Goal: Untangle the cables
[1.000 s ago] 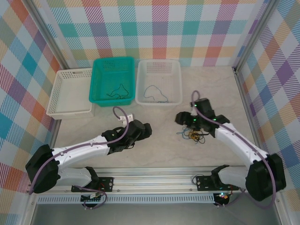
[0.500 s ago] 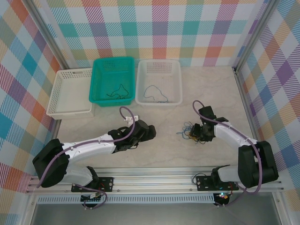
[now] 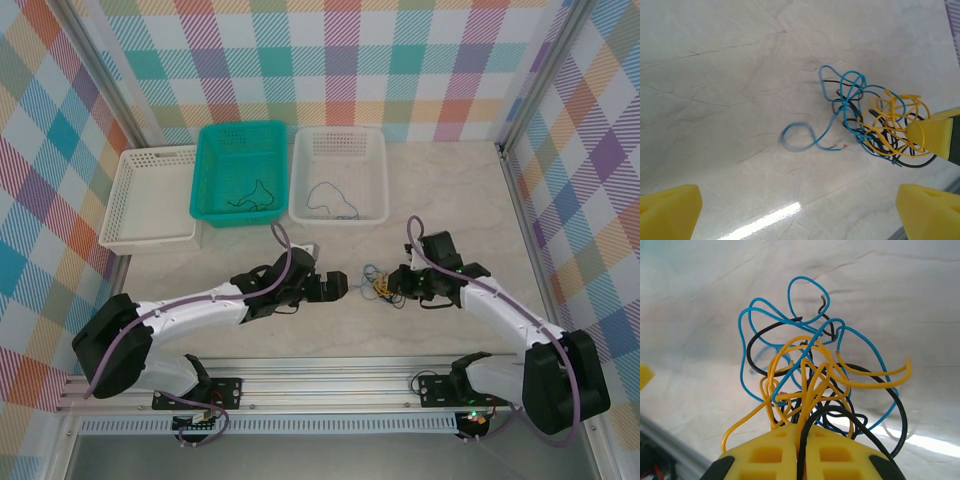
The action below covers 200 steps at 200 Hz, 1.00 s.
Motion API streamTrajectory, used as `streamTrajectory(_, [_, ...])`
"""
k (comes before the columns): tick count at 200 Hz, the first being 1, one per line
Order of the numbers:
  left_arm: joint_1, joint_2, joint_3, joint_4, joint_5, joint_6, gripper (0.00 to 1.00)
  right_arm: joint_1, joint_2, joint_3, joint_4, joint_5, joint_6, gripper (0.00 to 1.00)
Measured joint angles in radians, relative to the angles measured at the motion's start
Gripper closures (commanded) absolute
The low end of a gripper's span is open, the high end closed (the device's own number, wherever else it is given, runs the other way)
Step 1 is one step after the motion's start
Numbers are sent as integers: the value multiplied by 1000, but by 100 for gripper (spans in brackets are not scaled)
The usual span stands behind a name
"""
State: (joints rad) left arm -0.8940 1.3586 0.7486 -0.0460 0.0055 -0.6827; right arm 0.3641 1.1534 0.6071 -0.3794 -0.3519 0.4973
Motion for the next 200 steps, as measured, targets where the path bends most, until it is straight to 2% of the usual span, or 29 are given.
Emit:
streamTrajectory(27, [21, -41, -12, 0, 49, 53, 2, 59, 23, 3, 44, -69, 3, 89])
streamTrajectory(62, [40, -111, -55, -11, 61, 94, 4, 132, 130, 23, 77, -77, 30, 91])
streamTrajectory(111, [40, -111, -87, -57, 63, 163, 17, 135, 193, 23, 125, -42, 88, 92])
streamTrajectory(134, [33, -68, -92, -58, 60, 183, 20, 135, 195, 26, 115, 11, 101, 90])
streamTrajectory(160, [2, 4, -81, -63, 17, 221, 26, 135, 196, 33, 87, 74, 111, 90])
streamTrajectory(179, [-55, 73, -37, -88, -57, 271, 32, 135, 203, 34, 76, 98, 118, 90])
streamTrajectory(200, [-115, 151, 29, -104, -133, 339, 33, 135, 207, 34, 71, 110, 124, 90])
